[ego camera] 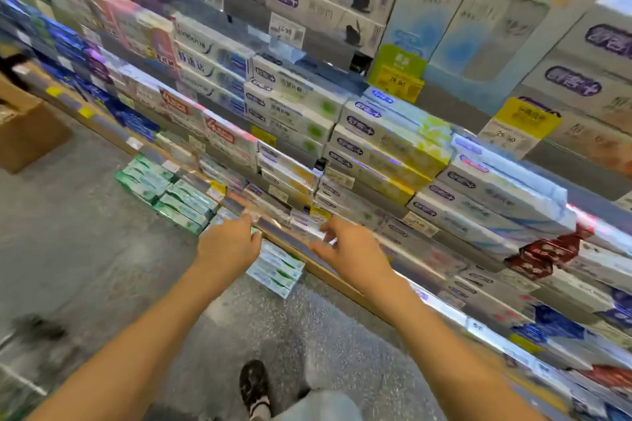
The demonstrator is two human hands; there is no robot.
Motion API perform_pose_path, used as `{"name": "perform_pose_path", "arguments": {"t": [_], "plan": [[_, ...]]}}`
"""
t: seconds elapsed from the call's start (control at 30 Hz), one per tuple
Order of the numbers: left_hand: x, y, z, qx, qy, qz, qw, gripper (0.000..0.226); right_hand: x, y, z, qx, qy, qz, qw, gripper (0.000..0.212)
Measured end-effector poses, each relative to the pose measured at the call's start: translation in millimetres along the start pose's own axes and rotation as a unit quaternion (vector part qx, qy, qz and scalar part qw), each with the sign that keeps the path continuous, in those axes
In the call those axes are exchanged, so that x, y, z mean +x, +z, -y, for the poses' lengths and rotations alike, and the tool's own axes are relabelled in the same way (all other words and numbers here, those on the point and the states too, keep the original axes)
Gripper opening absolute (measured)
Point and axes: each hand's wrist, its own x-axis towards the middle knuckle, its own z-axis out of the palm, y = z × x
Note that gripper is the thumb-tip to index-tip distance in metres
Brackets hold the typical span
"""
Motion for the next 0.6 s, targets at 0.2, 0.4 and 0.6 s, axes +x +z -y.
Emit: {"name": "perform_pose_path", "arguments": {"t": [0.2, 0.4, 0.6], "plan": [[93.4, 103.5, 27.5, 0.046, 0.024, 0.043, 0.998, 0.037, 107.6, 94.7, -62.0, 0.032, 0.035, 0.050, 0.998, 0.036], [191.9, 295.5, 76.0, 0.220, 0.121, 0.138, 0.958, 0.045, 209.3, 276.9, -185.1, 0.029, 0.086, 0.158, 0.983, 0.045], [292.9, 455.1, 101.4, 0.278, 0.187, 0.135, 0.932, 0.073, 303.0, 422.5, -272.3, 0.010, 0.068, 0.149, 0.986, 0.056]]}}
